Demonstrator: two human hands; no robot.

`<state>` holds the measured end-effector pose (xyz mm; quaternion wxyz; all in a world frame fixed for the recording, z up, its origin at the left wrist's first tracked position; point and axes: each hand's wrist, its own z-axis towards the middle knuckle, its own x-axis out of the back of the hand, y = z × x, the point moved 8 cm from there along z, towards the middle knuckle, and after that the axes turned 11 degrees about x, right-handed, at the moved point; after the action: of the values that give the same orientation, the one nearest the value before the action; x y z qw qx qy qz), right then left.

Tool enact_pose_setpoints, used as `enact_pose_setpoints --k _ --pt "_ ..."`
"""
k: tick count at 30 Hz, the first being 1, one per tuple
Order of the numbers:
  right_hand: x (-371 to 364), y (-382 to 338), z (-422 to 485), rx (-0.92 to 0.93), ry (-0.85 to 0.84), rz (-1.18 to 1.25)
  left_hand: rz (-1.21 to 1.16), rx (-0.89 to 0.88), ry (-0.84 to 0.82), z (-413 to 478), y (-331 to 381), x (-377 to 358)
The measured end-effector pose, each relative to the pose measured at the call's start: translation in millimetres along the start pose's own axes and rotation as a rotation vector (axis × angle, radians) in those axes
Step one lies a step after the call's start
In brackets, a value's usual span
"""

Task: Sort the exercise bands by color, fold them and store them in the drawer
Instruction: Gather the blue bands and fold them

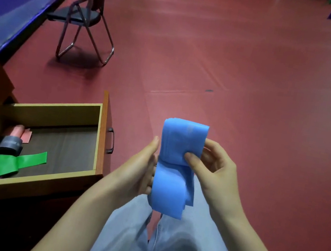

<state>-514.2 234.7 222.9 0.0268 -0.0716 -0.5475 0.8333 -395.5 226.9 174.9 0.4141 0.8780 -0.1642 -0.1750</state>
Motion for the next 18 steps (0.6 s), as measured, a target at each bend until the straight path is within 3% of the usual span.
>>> enact_pose_setpoints --k 6,13,18 --pt "-8 5 -14 -0.011 -0.219 -0.073 -0.317 -0.003 -0.072 1 5 0" --pt "-4 16 -30 -0.177 -0.304 -0.058 0.032 -0.173 0.164 -15 17 0" --pt "-2 16 -33 -0.215 -0.2 0.082 0.077 -0.255 0.151 -25 16 -7"
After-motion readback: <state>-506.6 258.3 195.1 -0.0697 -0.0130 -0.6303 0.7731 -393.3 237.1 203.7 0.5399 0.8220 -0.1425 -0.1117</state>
